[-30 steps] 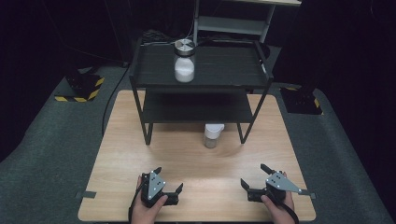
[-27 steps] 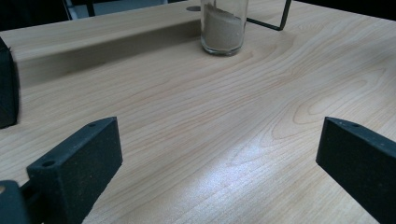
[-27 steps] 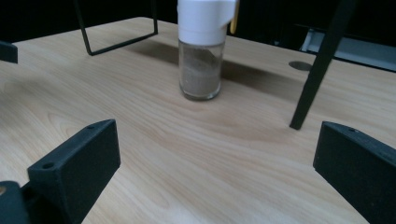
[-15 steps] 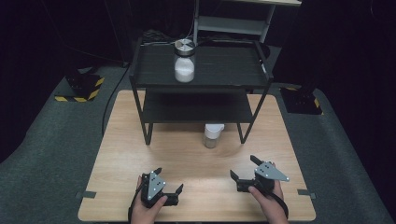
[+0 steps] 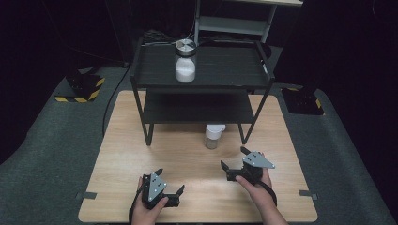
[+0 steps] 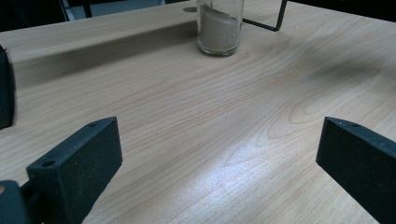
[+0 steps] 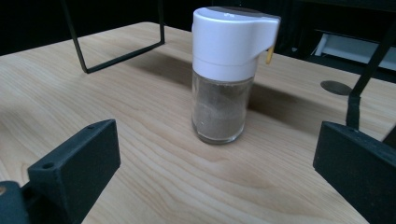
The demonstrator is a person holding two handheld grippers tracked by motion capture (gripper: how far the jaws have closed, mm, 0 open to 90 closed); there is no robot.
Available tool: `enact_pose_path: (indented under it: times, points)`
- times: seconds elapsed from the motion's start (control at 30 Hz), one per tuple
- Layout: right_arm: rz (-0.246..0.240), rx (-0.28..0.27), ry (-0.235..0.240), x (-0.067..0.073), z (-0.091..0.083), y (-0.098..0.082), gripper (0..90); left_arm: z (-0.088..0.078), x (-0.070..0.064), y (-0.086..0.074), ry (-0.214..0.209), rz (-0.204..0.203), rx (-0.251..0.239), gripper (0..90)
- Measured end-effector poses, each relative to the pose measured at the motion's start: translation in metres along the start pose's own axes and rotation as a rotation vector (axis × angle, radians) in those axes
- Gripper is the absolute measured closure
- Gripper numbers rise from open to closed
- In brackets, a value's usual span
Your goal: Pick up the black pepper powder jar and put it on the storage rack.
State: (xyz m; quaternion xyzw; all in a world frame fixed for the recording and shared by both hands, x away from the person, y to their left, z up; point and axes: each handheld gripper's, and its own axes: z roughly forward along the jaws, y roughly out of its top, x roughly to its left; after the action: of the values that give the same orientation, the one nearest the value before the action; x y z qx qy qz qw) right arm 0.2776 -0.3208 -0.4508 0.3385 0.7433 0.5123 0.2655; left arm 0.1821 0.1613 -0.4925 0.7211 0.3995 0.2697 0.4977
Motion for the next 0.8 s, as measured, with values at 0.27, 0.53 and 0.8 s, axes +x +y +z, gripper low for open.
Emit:
enact_pose_path:
  times: [0.27, 0.53, 0.8]
  points:
    - [0.038, 0.000, -0.002, -0.005, 0.013, -0.002, 0.1, -0.001, 0.002, -0.001, -0.007, -0.004, -0.005, 0.4]
    - [0.047, 0.003, -0.006, -0.006, 0.032, -0.001, 0.1, 0.000, 0.002, -0.001, -0.012, -0.007, -0.006, 0.4]
    - [0.059, 0.006, -0.010, -0.004, 0.054, -0.001, 0.1, 0.000, 0.004, 0.000, -0.015, -0.018, -0.003, 0.4]
